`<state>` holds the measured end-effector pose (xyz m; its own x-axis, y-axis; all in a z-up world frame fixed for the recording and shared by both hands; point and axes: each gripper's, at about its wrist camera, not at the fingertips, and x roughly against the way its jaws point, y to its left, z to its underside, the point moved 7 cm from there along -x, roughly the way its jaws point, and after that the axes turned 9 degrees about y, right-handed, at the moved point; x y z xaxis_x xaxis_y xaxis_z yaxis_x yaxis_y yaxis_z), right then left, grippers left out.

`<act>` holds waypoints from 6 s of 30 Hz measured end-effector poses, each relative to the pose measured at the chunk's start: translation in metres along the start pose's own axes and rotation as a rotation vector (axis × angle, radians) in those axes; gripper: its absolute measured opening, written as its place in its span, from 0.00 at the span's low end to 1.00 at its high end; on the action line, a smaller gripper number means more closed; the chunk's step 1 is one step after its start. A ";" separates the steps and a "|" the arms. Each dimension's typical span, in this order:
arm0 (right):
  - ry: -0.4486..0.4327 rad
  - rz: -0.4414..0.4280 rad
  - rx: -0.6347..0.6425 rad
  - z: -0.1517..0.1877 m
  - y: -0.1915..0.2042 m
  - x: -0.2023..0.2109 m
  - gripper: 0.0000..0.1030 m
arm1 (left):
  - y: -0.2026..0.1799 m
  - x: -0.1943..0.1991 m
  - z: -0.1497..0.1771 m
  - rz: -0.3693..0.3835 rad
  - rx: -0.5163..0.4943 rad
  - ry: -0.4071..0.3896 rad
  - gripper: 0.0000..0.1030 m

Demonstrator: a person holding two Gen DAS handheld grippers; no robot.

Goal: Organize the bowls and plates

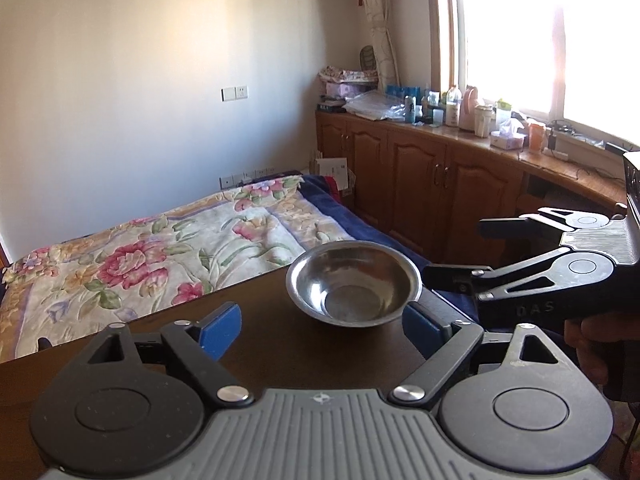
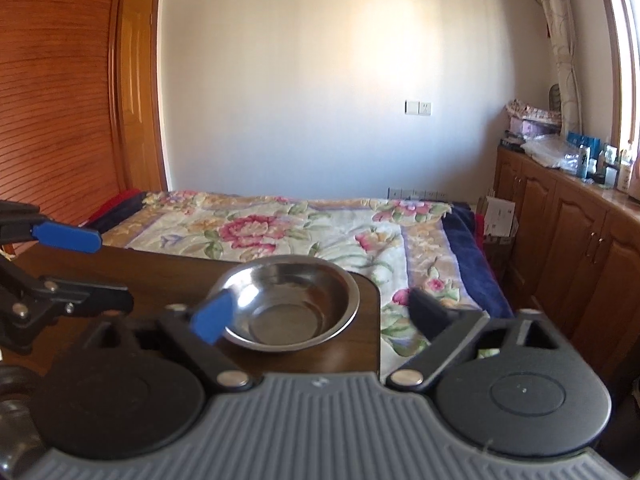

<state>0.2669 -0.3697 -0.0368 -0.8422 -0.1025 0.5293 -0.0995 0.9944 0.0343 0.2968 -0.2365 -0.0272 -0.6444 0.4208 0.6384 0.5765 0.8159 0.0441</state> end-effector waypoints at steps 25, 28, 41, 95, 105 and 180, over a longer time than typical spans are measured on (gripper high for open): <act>0.155 -0.107 -0.117 0.013 -0.019 -0.056 0.44 | 0.014 -0.084 -0.022 0.061 0.030 0.179 0.55; 0.161 -0.106 -0.114 0.013 -0.018 -0.058 0.44 | 0.017 -0.097 -0.025 0.058 0.035 0.202 0.50; 0.185 -0.143 -0.172 0.013 -0.015 -0.059 0.20 | 0.025 -0.111 -0.021 0.098 0.092 0.269 0.17; 0.047 -0.149 -0.067 0.013 0.074 0.078 0.16 | 0.015 0.117 0.043 0.083 0.044 -0.045 0.16; 0.042 -0.162 -0.057 0.026 0.089 0.096 0.16 | 0.010 0.139 0.064 0.083 0.058 -0.058 0.16; 0.040 -0.038 0.071 0.087 0.127 0.077 0.16 | 0.001 0.121 0.155 0.007 0.124 -0.040 0.18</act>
<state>0.1433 -0.2530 -0.0649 -0.8157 -0.1375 0.5619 -0.1693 0.9855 -0.0047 0.1417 -0.1231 -0.0690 -0.6618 0.4401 0.6069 0.5162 0.8546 -0.0568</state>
